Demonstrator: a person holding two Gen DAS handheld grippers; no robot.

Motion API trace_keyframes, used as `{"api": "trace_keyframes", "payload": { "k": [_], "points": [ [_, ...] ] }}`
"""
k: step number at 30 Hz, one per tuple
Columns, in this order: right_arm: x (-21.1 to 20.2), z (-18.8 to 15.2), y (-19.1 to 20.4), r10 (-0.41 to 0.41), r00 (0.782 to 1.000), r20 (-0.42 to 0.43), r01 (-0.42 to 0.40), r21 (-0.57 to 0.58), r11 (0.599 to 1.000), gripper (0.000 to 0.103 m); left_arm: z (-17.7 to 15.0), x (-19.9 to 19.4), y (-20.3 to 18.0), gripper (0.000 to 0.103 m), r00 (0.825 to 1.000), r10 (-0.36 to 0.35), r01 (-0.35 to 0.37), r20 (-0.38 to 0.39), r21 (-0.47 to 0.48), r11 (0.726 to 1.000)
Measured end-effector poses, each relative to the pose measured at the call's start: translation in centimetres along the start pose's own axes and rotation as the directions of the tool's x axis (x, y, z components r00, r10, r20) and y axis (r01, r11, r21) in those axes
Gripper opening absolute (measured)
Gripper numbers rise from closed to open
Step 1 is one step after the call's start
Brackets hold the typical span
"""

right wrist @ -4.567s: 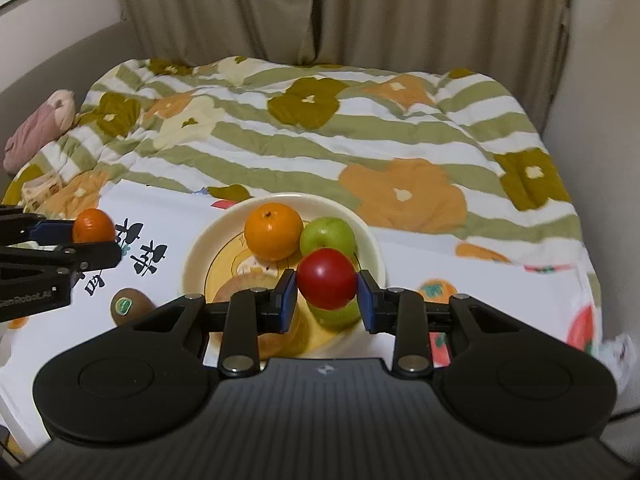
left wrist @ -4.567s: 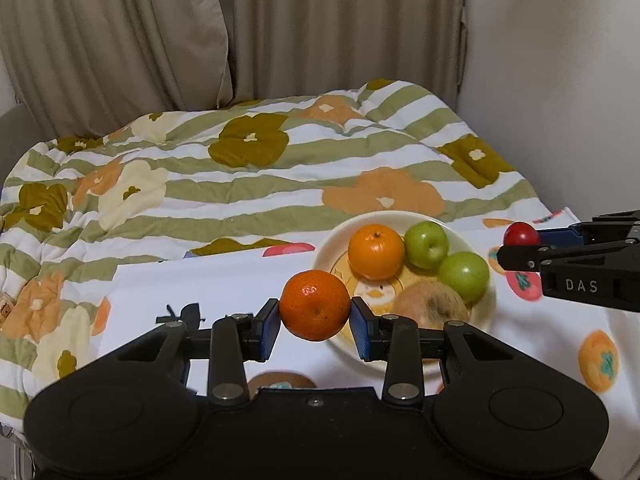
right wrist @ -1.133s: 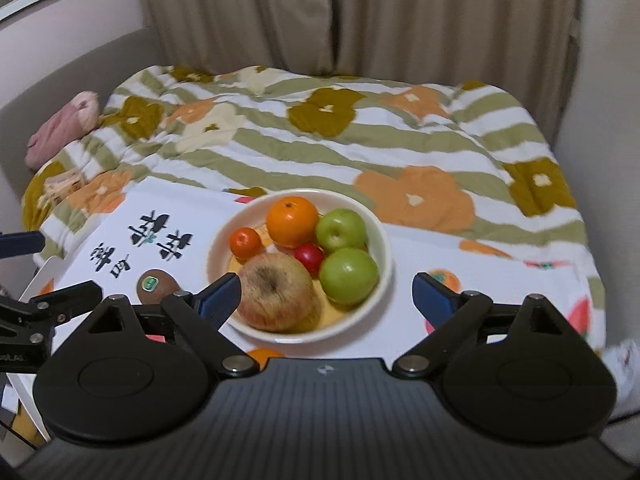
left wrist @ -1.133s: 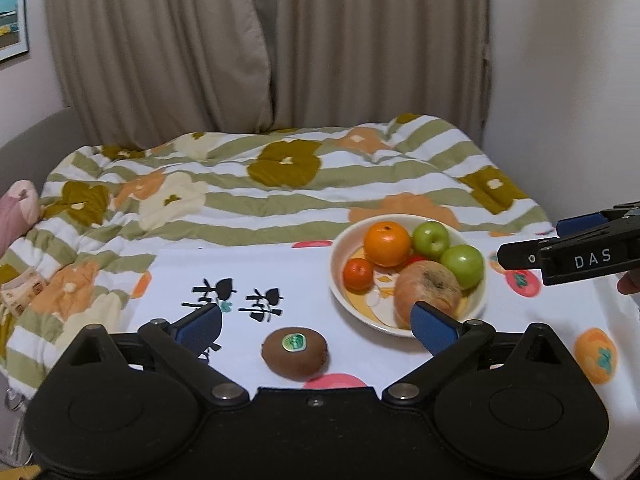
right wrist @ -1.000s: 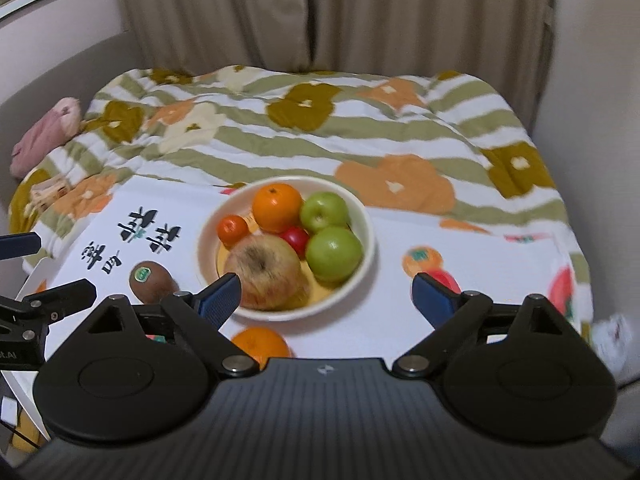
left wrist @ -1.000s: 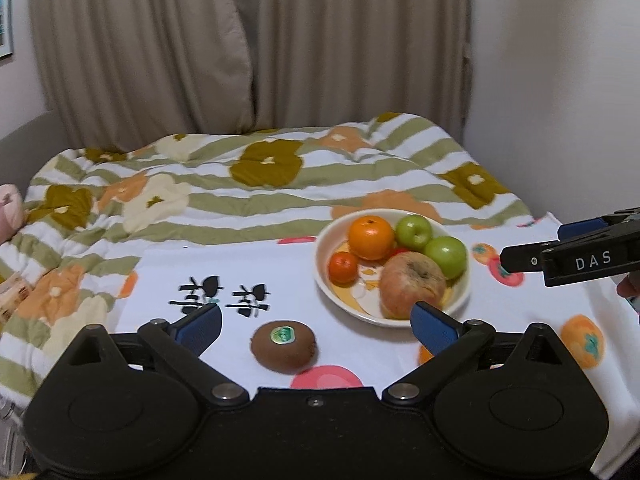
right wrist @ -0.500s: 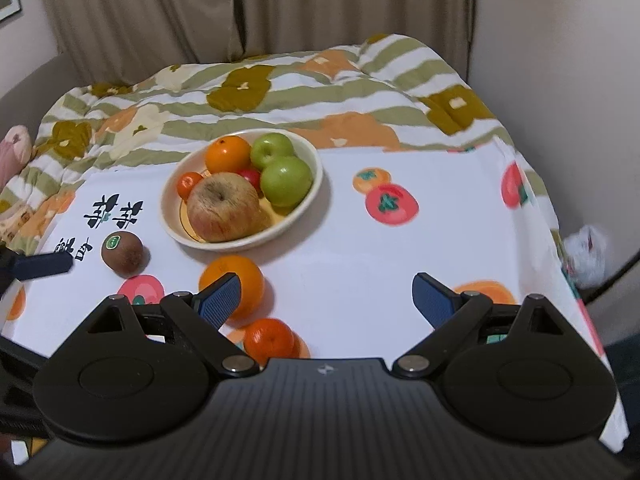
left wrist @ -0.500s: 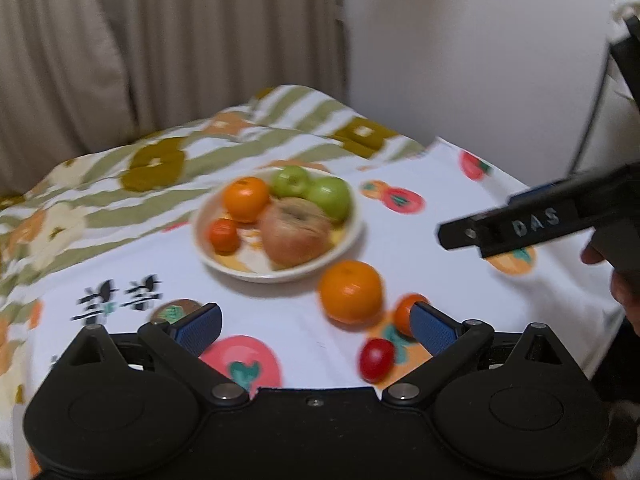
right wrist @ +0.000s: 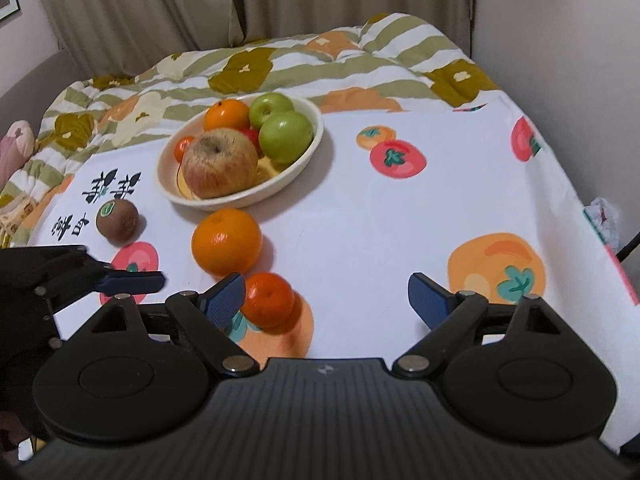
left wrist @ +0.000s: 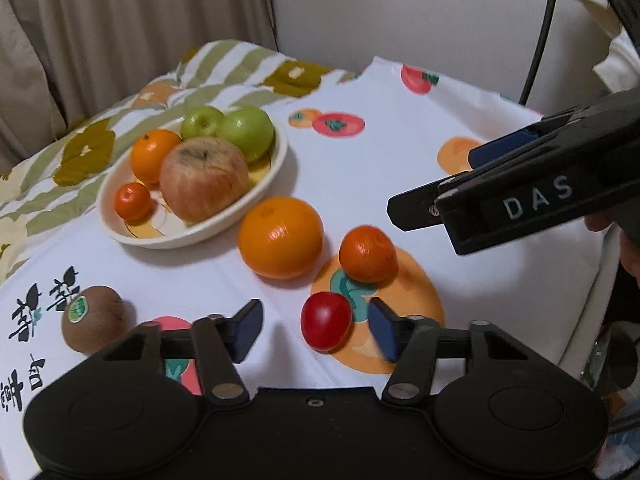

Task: Organize fruits
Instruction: 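Reach the left tool to another red tomato while the right tool reaches a mandarin, then close the left tool on the red tomato while the right tool grips the mandarin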

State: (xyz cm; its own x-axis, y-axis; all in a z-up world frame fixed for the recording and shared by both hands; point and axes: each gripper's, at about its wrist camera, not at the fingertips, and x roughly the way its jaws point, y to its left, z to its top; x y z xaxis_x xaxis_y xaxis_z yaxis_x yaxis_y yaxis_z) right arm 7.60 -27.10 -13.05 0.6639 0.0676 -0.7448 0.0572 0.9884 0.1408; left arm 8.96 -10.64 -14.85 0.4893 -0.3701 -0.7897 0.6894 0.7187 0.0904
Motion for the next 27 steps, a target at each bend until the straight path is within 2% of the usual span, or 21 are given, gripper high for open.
{"api": "trace_keyframes", "payload": {
  "k": [12,13,17,20,27],
  "points": [
    [2.2,-0.3,0.6,0.053,0.997,-0.055,-0.055,-0.025,0.998,0.091,0.2,1.9,-0.1,0.039,0.998,-0.026,0.027,-0.059,0.018,0.999],
    [2.4,-0.3,0.6,0.058,0.996,-0.061,-0.059,-0.028,0.998,0.089,0.2,1.9,-0.1,0.035,0.998,-0.032,0.033,-0.061,0.015,0.999],
    [2.9,-0.2,0.8,0.074,0.994,-0.082,-0.077,-0.039,0.996,0.085,0.4,2.0,-0.1,0.034,0.997,-0.038,0.039,-0.066,0.014,0.999],
    [3.2,-0.2,1.0,0.086,0.992,-0.097,-0.091,-0.048,0.995,0.078,0.4,1.9,-0.1,0.034,0.997,-0.035,0.035,-0.067,0.008,0.999],
    [3.8,0.1,1.4,0.11,0.988,-0.111,-0.116,-0.056,0.992,0.074,0.3,1.6,0.4,0.034,0.997,-0.02,0.019,-0.073,-0.023,1.0]
  ]
}}
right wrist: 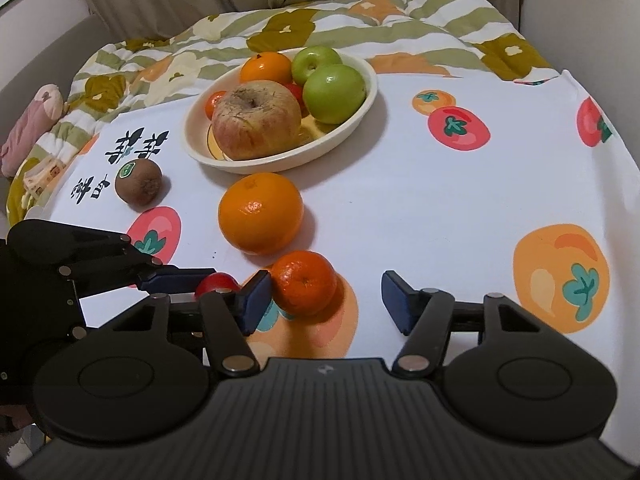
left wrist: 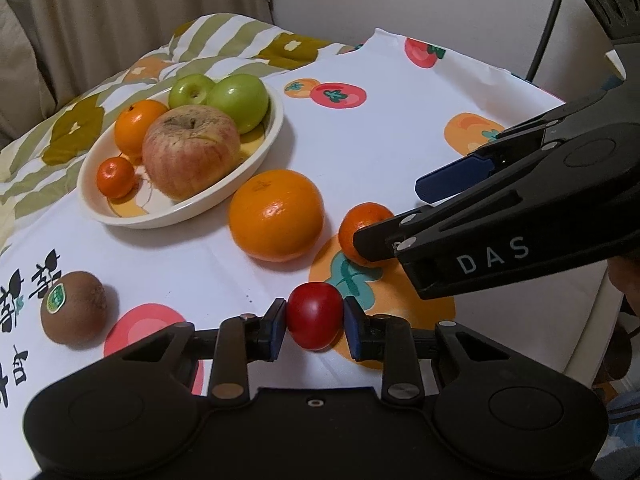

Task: Organize fruits
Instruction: 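Close the left tool on the red tomato while the right tool grips the mandarin, then carry the tomato into the bowl with the left tool while the right tool carries the mandarin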

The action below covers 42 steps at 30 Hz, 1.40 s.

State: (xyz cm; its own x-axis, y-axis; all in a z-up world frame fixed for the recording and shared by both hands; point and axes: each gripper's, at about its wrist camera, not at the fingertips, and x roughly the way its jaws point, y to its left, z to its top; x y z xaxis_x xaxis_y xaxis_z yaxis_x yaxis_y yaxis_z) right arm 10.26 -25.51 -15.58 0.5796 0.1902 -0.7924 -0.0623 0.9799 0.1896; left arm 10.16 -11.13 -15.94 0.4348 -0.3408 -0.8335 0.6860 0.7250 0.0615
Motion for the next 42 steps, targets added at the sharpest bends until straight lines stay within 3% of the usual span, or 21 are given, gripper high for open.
{"api": "trace_keyframes", "payload": {
  "k": [9,21,30,42],
  "points": [
    [1.2,0.2,1.0,0.029,0.999,-0.038,-0.03,-0.031,0.999,0.058,-0.4,-0.7,1.1,0.033,1.0,0.025,-0.025,0.0,-0.045,0.999],
    [0.7,0.8,1.4,0.006,0.999,-0.037,-0.008,-0.056,0.998,0.055,-0.1,-2.8,2.6,0.033,0.998,0.052,-0.05,0.019,-0.114,0.992],
    [-1.4,3.1,1.2,0.001,1.0,0.008,0.0,-0.066,0.998,0.055,1.4,-4.4,4.1,0.033,0.996,0.071,-0.057,0.054,-0.224,0.973],
    [-2.4,9.0,1.1,0.02,0.996,0.089,-0.008,-0.137,0.99,0.055,6.0,-7.4,7.4,0.033,0.963,0.222,-0.158,0.152,-0.348,0.924]
  ]
}}
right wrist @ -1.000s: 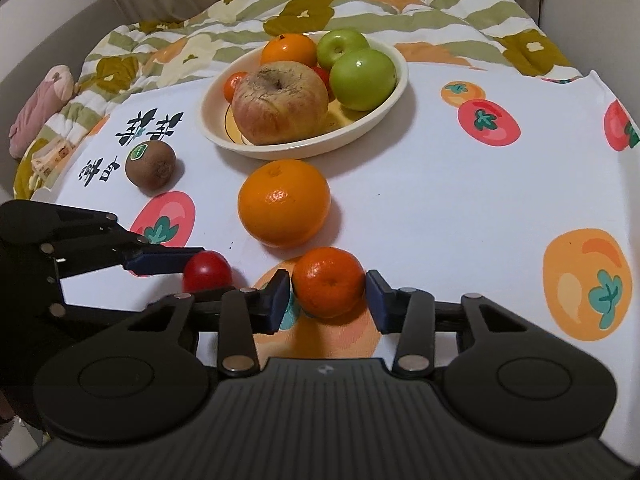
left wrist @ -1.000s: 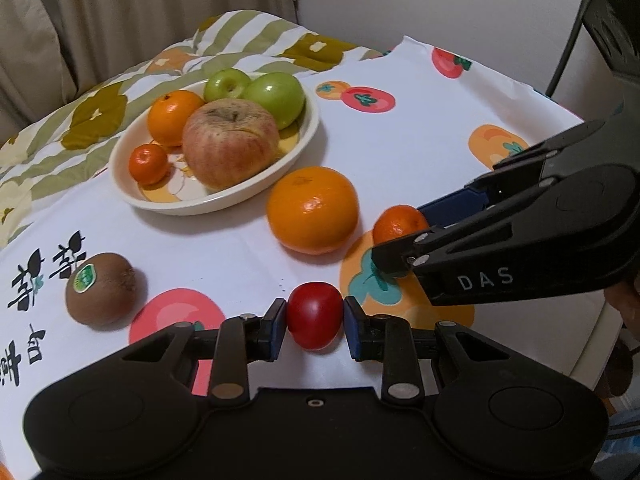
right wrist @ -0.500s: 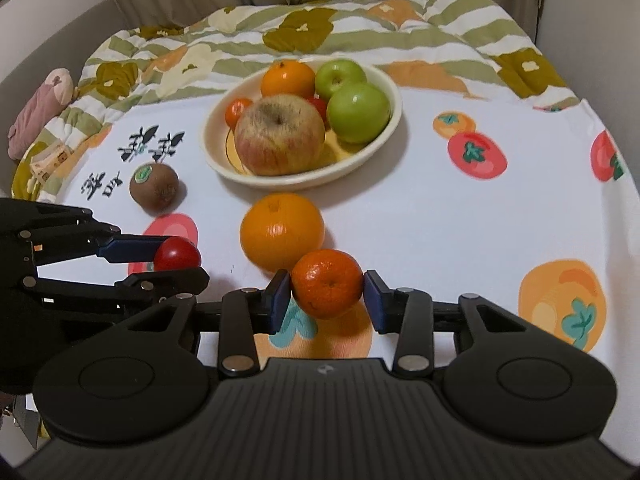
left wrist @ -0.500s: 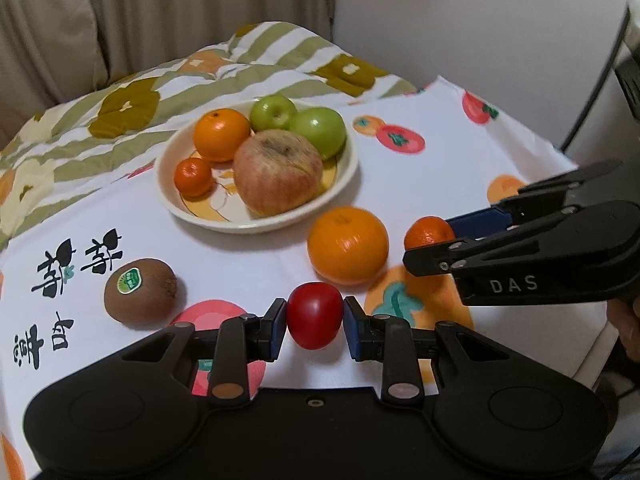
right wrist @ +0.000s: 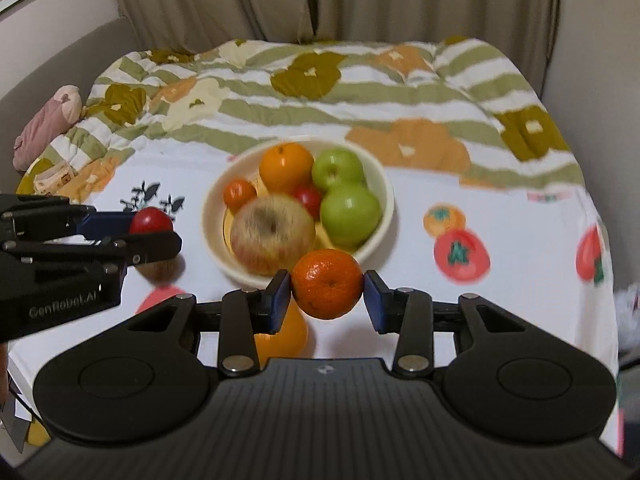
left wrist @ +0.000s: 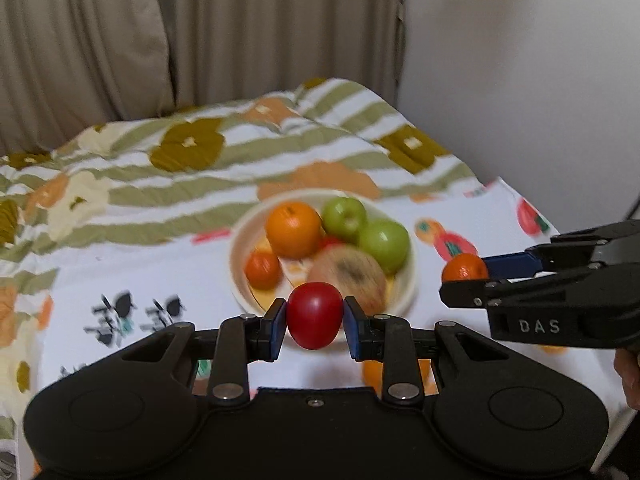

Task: Organize fruits
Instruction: 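Carry the tomato into the bowl with the left tool while the right tool carries the mandarin, then open the left tool in the bowl while the right tool releases the mandarin there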

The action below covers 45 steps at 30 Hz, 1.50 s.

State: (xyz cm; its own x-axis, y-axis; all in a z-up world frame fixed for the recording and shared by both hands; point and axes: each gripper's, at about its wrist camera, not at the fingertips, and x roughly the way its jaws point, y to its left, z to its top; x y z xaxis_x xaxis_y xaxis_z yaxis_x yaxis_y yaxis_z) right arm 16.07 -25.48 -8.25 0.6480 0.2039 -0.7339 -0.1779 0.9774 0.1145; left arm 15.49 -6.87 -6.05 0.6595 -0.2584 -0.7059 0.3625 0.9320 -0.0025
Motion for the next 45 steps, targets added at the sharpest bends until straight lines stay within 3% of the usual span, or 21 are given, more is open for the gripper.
{"api": "trace_keyframes", "payload": {
  "k": [9,17,30,31,34,35,45],
  "points": [
    [2.2,5.3,0.1,0.057,0.997,0.054,-0.051,-0.115,0.992,0.055,2.9,2.7,1.3,0.033,0.994,0.105,-0.105,-0.008,-0.01,0.994],
    [6.7,8.1,0.2,0.12,0.993,0.019,-0.115,-0.151,0.982,0.055,3.1,7.0,2.1,0.033,0.984,0.16,-0.165,-0.083,-0.049,0.985],
    [11.4,9.1,0.1,0.169,0.984,-0.051,-0.176,-0.179,0.968,0.055,2.6,10.3,2.7,0.035,0.972,0.159,-0.187,-0.171,-0.162,0.969],
    [11.5,9.1,0.0,0.171,0.984,-0.055,-0.178,-0.178,0.968,0.055,2.6,10.3,2.7,0.043,0.974,0.153,-0.182,-0.169,-0.174,0.968],
    [11.6,9.3,-0.2,0.176,0.983,-0.058,-0.184,-0.179,0.966,0.055,2.8,9.5,2.7,0.092,0.973,0.183,-0.207,-0.144,-0.182,0.961],
    [11.6,9.3,-0.3,0.179,0.982,-0.059,-0.187,-0.181,0.966,0.055,2.8,8.9,2.6,0.1,0.97,0.205,-0.226,-0.128,-0.179,0.958],
    [11.7,9.3,0.2,0.211,0.974,-0.078,-0.221,-0.163,0.962,0.055,1.4,5.5,3.8,0.1,0.963,0.248,-0.266,-0.104,-0.241,0.933]
  ]
}}
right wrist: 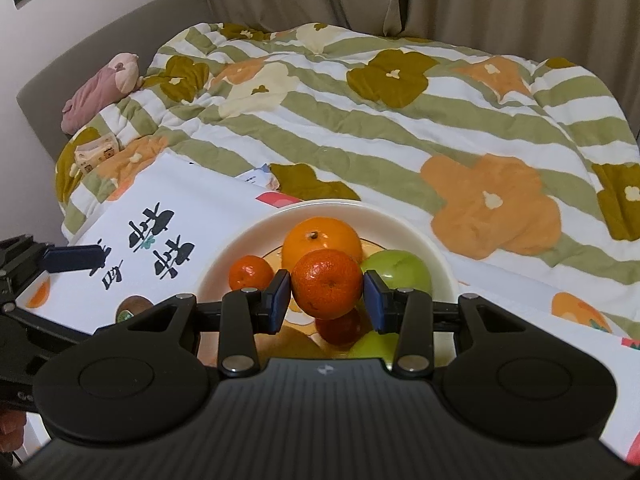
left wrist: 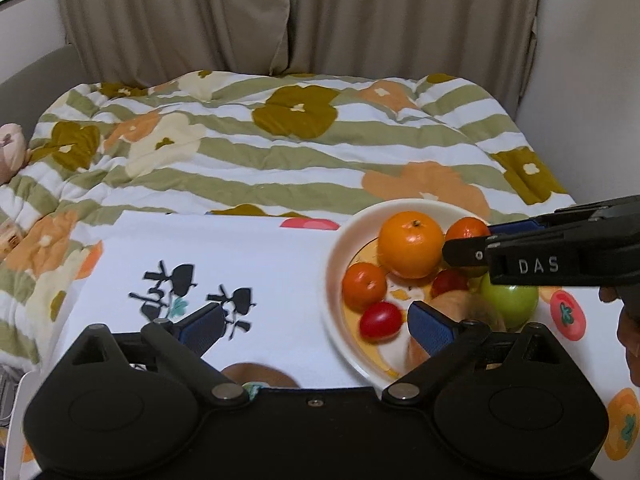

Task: Organize fruits
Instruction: 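Open the left tool in the bowl while the right tool releases the mandarin there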

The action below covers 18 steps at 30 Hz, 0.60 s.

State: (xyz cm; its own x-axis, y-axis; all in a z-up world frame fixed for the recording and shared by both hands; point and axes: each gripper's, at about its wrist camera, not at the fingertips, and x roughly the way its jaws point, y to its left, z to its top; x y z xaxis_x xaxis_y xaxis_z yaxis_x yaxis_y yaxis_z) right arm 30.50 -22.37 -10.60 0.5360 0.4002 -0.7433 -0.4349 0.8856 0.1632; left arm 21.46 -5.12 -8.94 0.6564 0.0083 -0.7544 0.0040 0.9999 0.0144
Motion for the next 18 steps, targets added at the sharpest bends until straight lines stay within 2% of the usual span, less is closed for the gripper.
{"api": "trace_keyframes", "payload": {
  "k": [15,18],
  "points": [
    [0.4,0.5,3.0,0.037,0.999,0.016,-0.037,-0.044,0.998,0.056,-1.1,-2.2,1.6,0.1,0.998,0.049,-0.048,0.026,-0.008,0.999],
    [0.0,0.4,3.4,0.032,0.999,0.036,-0.03,-0.066,0.997,0.081,-1.3,-2.7,1.6,0.1,0.998,0.05,-0.05,0.034,-0.008,0.999]
  ]
}}
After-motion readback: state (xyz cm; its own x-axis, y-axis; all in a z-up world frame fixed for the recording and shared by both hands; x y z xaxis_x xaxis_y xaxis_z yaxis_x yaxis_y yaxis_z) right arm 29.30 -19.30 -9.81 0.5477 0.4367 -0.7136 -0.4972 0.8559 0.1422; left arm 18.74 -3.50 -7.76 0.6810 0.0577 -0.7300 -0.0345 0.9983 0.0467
